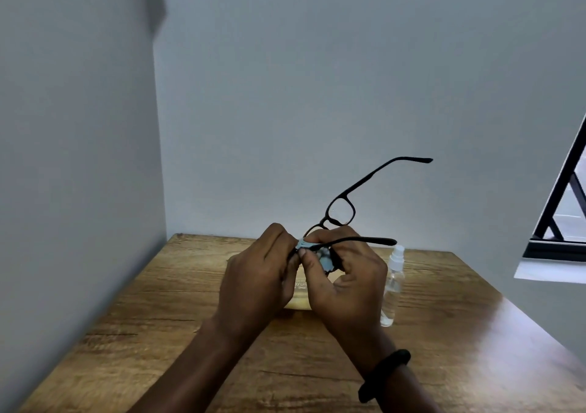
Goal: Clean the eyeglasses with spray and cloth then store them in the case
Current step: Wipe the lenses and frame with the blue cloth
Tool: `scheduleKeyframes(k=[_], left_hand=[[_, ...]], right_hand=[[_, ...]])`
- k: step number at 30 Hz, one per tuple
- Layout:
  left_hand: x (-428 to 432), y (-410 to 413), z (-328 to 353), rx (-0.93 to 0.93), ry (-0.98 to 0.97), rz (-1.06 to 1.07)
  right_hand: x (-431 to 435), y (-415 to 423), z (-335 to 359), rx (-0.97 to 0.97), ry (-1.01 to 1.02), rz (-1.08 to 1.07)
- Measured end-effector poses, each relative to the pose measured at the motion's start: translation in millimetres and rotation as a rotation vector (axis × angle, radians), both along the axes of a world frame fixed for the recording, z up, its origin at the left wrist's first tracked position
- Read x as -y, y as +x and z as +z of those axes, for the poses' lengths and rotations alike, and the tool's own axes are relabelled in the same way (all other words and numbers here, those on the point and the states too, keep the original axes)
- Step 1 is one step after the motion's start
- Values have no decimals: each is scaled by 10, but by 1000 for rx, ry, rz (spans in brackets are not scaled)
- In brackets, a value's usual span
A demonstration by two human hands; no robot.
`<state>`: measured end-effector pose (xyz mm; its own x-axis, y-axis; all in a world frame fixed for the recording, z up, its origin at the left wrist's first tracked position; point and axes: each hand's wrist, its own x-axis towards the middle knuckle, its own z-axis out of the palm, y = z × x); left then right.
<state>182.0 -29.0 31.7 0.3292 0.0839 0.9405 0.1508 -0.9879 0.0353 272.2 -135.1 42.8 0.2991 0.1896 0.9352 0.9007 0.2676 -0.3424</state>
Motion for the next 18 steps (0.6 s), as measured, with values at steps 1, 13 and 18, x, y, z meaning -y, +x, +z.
scheduleKeyframes(k=[1, 13, 18], left_hand=[[2, -3, 2, 6, -1, -5], [-41, -10, -18, 23, -51, -14], [-72, -13, -30, -2, -29, 17]], right_hand=[[-1, -8, 8, 3, 4, -1], [-10, -17, 10, -247, -39, 170], [-3, -74, 17, -418, -44, 318]])
